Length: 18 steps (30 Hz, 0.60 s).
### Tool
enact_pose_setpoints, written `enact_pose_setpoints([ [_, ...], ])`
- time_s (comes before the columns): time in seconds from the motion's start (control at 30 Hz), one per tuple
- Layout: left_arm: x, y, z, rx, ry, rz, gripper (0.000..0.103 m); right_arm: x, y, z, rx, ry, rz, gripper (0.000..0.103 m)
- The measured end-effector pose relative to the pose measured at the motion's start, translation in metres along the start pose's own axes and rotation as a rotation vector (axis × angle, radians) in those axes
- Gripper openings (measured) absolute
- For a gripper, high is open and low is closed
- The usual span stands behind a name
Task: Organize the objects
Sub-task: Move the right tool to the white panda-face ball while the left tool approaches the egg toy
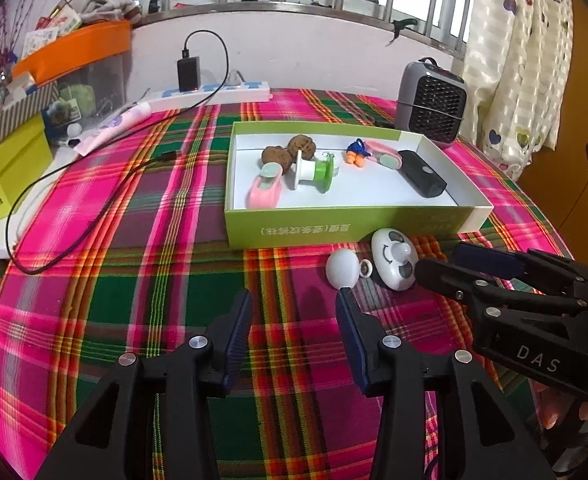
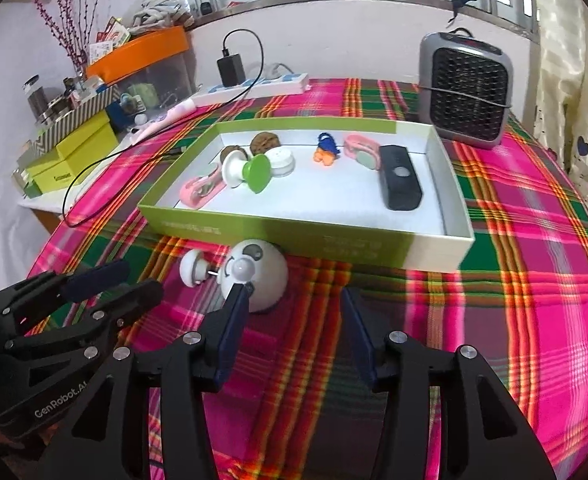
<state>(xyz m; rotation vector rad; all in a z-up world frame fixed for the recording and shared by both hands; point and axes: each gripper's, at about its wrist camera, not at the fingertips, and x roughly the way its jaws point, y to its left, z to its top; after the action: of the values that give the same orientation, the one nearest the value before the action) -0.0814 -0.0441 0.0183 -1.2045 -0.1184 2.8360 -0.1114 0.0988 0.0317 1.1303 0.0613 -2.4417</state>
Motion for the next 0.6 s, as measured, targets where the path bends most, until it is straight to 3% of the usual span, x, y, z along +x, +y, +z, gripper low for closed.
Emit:
enact_pose_setpoints([
  [0.13, 0.001, 0.004, -0.001, -0.003, 0.012, 0.01, 0.042, 0.007, 0.007, 0.003, -0.02, 0.012, 0.037, 0.049],
  [0.6, 0.007, 0.012, -0.001, -0.036, 0.045, -0.019, 0.042, 0.026, 0.013, 0.014, -0.023, 0.04, 0.016, 0.049],
])
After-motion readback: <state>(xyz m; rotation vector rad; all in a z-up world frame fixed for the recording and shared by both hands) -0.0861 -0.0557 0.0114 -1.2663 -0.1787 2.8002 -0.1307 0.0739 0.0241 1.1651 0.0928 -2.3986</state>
